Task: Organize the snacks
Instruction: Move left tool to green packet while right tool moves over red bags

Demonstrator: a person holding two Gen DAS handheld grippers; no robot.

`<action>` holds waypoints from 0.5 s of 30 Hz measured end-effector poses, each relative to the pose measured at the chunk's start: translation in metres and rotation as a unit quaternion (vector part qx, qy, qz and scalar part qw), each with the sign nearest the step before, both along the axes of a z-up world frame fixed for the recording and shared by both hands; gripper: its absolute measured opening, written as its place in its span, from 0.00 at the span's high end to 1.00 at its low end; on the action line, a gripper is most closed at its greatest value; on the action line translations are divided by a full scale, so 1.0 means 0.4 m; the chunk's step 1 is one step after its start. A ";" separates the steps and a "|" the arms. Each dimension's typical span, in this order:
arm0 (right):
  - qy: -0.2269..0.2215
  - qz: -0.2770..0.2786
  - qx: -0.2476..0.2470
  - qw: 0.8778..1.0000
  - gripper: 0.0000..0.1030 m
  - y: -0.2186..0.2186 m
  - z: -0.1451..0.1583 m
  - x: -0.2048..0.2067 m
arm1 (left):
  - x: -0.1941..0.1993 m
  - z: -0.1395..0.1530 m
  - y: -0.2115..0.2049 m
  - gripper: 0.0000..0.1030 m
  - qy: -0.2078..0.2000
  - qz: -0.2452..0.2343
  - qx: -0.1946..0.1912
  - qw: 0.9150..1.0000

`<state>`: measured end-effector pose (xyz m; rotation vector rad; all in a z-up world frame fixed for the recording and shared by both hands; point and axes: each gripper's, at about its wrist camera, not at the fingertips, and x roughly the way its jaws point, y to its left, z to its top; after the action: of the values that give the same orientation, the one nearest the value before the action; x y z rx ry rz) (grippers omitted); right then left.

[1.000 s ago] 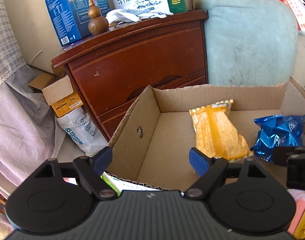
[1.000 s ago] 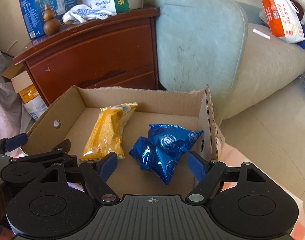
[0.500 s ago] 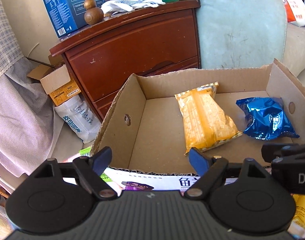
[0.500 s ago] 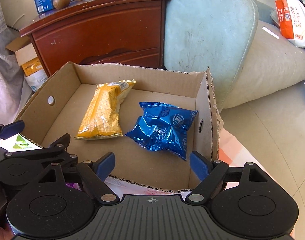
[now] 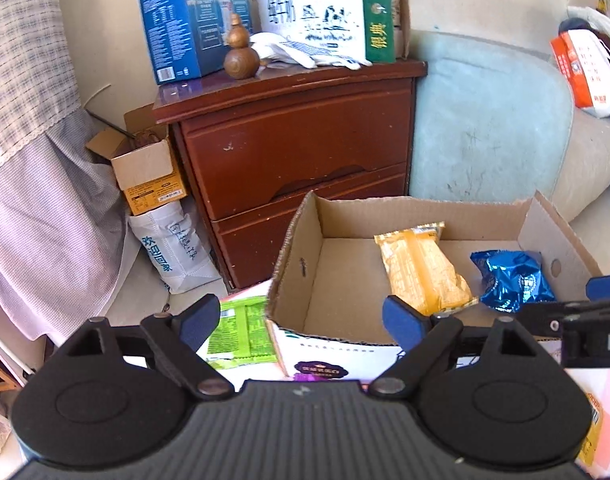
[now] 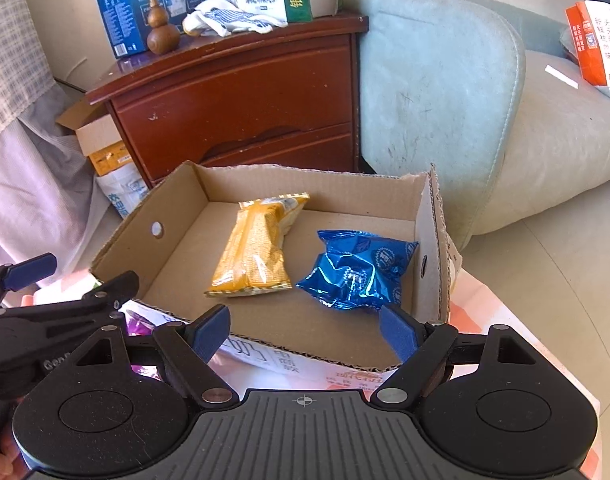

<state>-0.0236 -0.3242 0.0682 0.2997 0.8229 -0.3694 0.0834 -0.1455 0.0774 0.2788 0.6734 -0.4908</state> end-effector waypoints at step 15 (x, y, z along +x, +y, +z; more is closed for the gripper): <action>0.008 0.094 0.015 0.995 0.19 0.128 -0.010 0.031 | 0.144 -0.080 0.182 0.18 0.029 0.096 0.025 0.995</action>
<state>-0.0112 -0.2730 0.0642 0.2457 0.8659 -0.1832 0.1408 -0.0726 0.0453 0.2439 0.7616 -0.2994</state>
